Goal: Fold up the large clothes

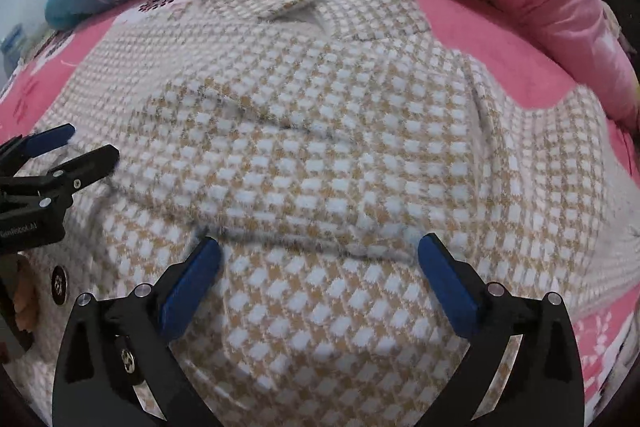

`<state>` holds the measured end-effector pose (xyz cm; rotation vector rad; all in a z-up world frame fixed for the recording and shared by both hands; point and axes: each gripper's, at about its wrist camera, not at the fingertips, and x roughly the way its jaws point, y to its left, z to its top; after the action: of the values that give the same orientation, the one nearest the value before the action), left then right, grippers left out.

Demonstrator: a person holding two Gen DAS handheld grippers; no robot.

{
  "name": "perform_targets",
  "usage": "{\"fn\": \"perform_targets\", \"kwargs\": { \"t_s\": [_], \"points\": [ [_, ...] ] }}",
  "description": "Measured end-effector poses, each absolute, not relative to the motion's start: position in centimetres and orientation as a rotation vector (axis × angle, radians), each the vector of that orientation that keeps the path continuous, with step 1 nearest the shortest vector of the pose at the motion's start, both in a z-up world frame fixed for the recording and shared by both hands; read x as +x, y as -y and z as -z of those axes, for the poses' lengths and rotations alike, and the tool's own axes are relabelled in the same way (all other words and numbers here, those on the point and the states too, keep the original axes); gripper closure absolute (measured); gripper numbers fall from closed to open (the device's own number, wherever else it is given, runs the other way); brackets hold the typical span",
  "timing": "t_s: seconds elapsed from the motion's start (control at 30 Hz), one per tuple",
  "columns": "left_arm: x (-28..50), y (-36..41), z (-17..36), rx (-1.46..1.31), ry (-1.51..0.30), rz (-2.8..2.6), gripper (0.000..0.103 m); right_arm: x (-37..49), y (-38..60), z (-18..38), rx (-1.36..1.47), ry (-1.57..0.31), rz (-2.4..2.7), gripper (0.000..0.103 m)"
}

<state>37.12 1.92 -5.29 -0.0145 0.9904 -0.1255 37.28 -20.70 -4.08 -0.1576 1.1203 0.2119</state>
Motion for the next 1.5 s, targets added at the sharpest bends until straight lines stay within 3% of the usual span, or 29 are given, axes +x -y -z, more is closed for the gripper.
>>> {"fn": "perform_targets", "kwargs": {
  "t_s": [0.27,0.57,0.73,0.87,1.03,1.13,1.33,1.5],
  "points": [
    [37.0,-1.6,5.5,-0.006,-0.987,0.091,0.007,36.7,23.8,5.0,0.046,-1.116,-0.296,0.006],
    [36.7,-1.1,2.4,-0.071,-0.938,0.115,0.007,34.8,23.9,4.7,0.013,-1.135,-0.312,0.006],
    [37.3,0.5,4.4,-0.026,-0.983,0.112,0.007,36.8,23.4,4.6,-0.025,-1.186,-0.312,0.006],
    [36.7,0.7,5.1,-0.002,-0.940,0.104,0.007,36.8,23.2,2.2,-0.058,-1.080,-0.268,0.006],
    [36.6,0.6,5.4,-0.009,-0.952,0.107,0.007,37.5,23.6,5.2,-0.090,-1.149,-0.224,0.006],
    [36.5,0.5,5.5,-0.007,-0.944,0.108,0.007,36.3,24.1,3.8,-0.060,-1.127,-0.227,0.006],
    [36.5,0.3,5.7,-0.018,-0.945,0.122,0.006,33.4,31.0,-1.0,0.094,-0.994,-0.223,0.007],
    [36.5,0.3,5.6,-0.017,-0.941,0.125,0.006,33.2,41.9,-2.3,0.293,-0.969,-0.077,0.015]
  ]
}}
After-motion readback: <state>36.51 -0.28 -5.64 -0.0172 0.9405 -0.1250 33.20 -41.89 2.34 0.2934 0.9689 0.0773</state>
